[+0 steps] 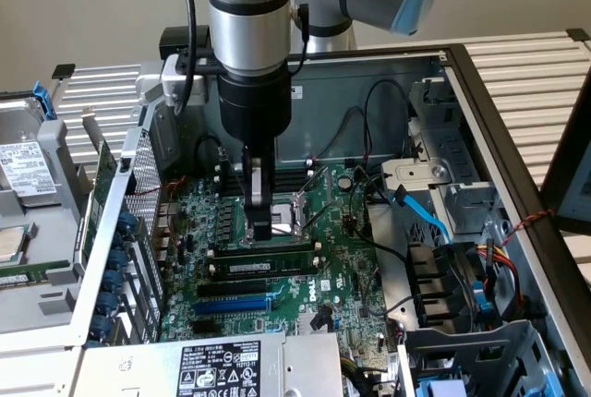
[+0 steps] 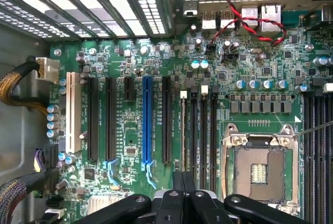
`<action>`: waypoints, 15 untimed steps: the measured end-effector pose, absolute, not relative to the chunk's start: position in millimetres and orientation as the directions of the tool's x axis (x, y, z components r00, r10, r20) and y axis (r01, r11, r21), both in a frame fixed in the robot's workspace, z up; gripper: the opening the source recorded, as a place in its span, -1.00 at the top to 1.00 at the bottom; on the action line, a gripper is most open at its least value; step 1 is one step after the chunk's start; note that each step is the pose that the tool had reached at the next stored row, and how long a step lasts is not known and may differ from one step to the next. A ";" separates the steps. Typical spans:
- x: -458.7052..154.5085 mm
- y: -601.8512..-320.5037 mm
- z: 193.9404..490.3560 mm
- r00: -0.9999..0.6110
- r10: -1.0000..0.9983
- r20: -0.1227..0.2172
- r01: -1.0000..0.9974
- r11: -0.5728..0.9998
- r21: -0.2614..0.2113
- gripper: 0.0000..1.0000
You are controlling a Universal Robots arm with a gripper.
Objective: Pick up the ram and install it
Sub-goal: 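Press down the ram until it locks into place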
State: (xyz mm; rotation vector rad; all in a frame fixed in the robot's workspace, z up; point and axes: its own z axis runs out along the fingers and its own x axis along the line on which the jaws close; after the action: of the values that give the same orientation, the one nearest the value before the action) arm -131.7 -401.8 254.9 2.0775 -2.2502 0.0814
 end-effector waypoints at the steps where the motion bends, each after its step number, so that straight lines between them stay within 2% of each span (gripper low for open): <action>1: -131.7 -401.8 254.7 -0.096 -0.991 0.093 -0.995 0.097 0.014 0.80; 15: -131.7 -401.8 251.8 -0.302 -0.949 0.092 -0.953 0.304 0.009 0.80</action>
State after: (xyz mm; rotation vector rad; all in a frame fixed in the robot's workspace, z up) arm -131.7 -401.8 251.8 1.8058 -2.4718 0.0719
